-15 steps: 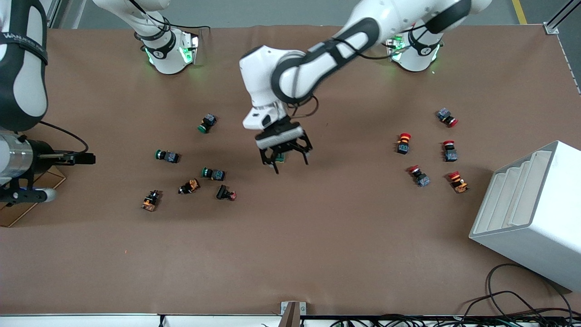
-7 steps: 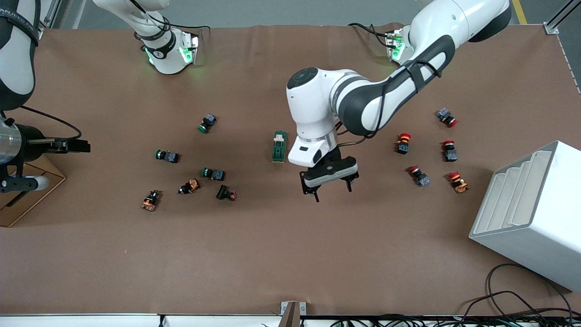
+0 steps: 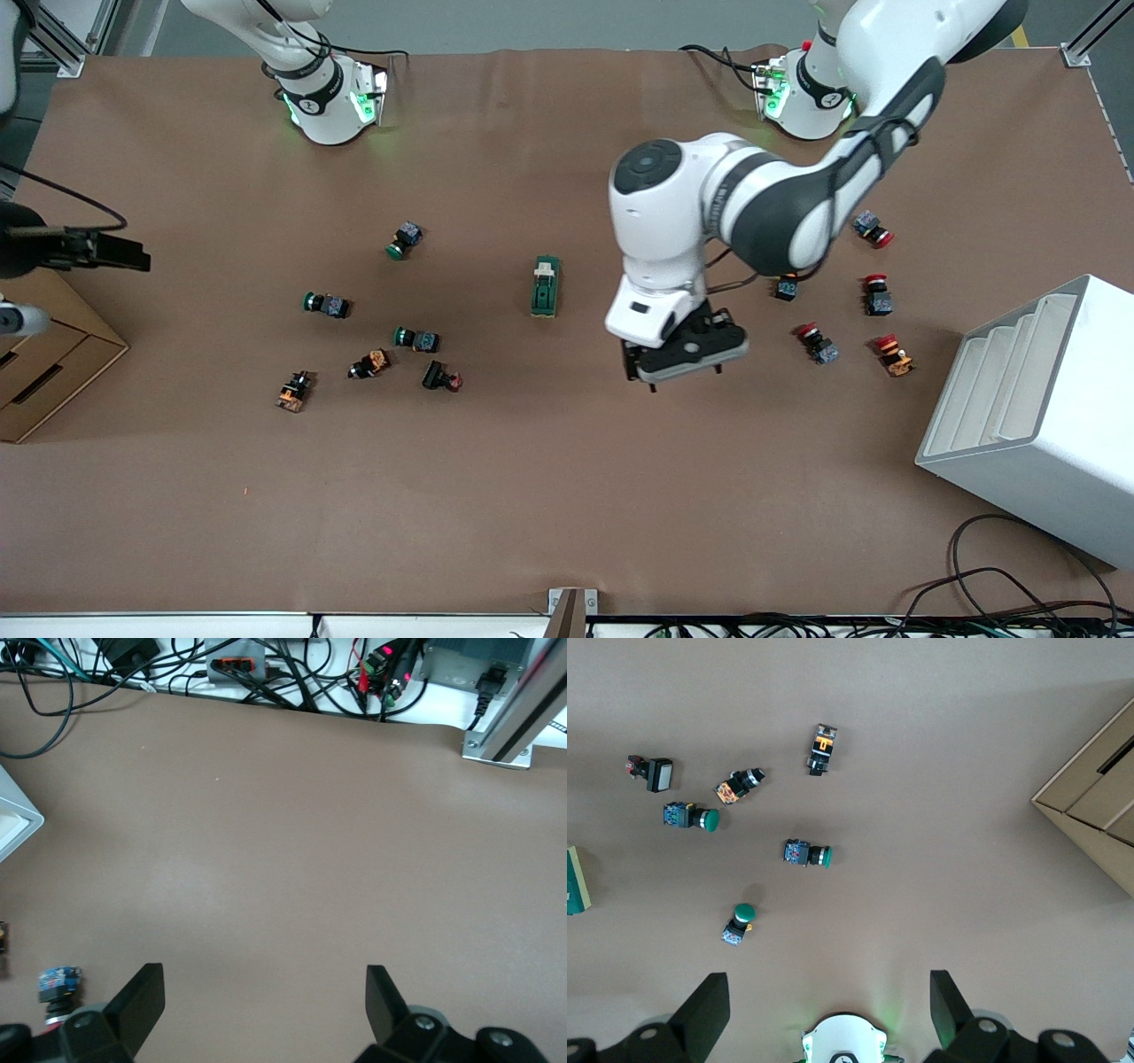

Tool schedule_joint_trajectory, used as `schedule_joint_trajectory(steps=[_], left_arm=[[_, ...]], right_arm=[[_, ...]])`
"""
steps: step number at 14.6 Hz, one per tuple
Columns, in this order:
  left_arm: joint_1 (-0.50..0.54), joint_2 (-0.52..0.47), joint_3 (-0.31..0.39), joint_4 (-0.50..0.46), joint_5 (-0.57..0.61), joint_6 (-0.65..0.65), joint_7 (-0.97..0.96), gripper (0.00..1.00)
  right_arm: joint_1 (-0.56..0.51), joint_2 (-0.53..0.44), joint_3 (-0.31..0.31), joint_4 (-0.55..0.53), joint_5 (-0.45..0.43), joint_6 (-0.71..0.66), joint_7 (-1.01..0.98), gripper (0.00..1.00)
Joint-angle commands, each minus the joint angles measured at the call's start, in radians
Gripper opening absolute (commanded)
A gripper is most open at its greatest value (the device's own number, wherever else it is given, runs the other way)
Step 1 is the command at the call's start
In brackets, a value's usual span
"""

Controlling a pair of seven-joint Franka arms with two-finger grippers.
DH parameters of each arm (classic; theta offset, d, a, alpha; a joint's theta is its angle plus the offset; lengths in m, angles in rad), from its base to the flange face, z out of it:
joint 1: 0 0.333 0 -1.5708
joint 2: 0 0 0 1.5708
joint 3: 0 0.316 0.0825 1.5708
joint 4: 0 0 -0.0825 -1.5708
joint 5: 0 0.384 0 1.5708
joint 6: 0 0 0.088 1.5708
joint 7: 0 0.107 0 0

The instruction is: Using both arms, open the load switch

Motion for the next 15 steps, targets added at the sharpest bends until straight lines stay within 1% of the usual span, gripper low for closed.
schedule_joint_trajectory(steps=[1,3,5,6,7,10,12,15], left_arm=[[-0.011,-0.136,0.142,-0.022,-0.223,0.032,0.151,1.0],[-0.009,-0.21,0.219,-0.027,-0.385,0.032,0.282,1.0],[-0.031,-0.287,0.333,-0.03,-0.56,0.031,0.385,1.0],[-0.044,-0.325,0.39,-0.033,-0.626,0.026,0.428,1.0],[-0.045,-0.359,0.411,-0.047,-0.659,0.014,0.471,1.0],[-0.006,-0.446,0.422,-0.087,-0.707,-0.055,0.579,1.0],[0.035,-0.503,0.432,-0.105,-0.737,-0.112,0.726,1.0],[0.055,-0.597,0.526,-0.163,-0.805,-0.13,0.911,1.0]], right_arm=[[-0.004,-0.106,-0.009,-0.133,0.02,0.028,-0.012,1.0],[0.003,-0.129,-0.021,-0.156,0.02,0.029,-0.012,1.0],[-0.001,-0.151,-0.021,-0.179,0.022,0.032,-0.012,1.0],[-0.006,-0.161,-0.021,-0.192,0.02,0.035,-0.013,1.0],[-0.009,-0.175,-0.021,-0.204,0.022,0.038,-0.013,1.0],[-0.012,-0.207,-0.021,-0.244,0.02,0.058,-0.013,1.0],[-0.01,-0.221,-0.019,-0.258,0.02,0.076,-0.013,1.0],[-0.009,-0.235,-0.019,-0.264,0.02,0.082,-0.013,1.0]])
